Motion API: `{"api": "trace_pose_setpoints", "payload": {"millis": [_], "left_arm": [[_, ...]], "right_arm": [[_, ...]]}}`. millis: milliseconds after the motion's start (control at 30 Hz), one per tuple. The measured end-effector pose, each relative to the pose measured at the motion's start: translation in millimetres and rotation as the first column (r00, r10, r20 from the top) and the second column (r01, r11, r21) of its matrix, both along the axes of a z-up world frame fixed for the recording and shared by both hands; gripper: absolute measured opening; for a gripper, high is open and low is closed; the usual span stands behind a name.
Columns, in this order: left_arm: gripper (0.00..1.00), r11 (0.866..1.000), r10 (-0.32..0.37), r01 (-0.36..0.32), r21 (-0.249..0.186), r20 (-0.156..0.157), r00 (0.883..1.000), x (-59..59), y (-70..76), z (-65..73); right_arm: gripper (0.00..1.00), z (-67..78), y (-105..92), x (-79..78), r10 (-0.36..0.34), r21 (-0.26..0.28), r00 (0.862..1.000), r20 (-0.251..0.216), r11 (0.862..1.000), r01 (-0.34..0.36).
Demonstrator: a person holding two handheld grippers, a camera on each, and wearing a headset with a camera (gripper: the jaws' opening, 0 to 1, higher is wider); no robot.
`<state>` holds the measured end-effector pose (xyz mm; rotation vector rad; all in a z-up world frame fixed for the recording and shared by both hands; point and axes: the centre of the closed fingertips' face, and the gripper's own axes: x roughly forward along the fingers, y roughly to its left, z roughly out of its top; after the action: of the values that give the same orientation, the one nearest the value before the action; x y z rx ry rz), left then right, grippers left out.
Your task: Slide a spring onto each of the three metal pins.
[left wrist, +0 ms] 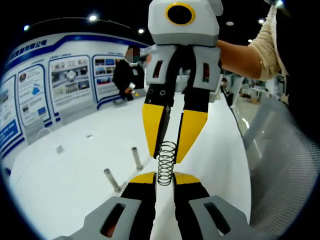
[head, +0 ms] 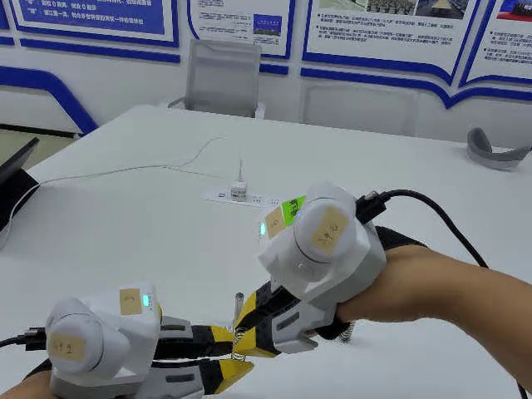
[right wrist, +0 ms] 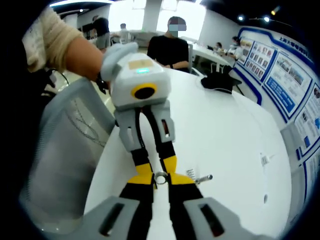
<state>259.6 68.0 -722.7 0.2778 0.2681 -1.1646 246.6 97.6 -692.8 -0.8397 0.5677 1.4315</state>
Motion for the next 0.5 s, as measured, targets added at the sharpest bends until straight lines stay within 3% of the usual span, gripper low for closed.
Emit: {"api": "trace_pose_setpoints", "payload": {"millis": [500], "left_arm": [[0.25,0.999,0.05,-0.051,-0.017,-0.016,0.999,7.1,13.2,-0.1]], "right_arm": [[0.12,3.8,-11.2,8.3,-0.036,0.003,0.999,0.008,0.999,0.036]]}}
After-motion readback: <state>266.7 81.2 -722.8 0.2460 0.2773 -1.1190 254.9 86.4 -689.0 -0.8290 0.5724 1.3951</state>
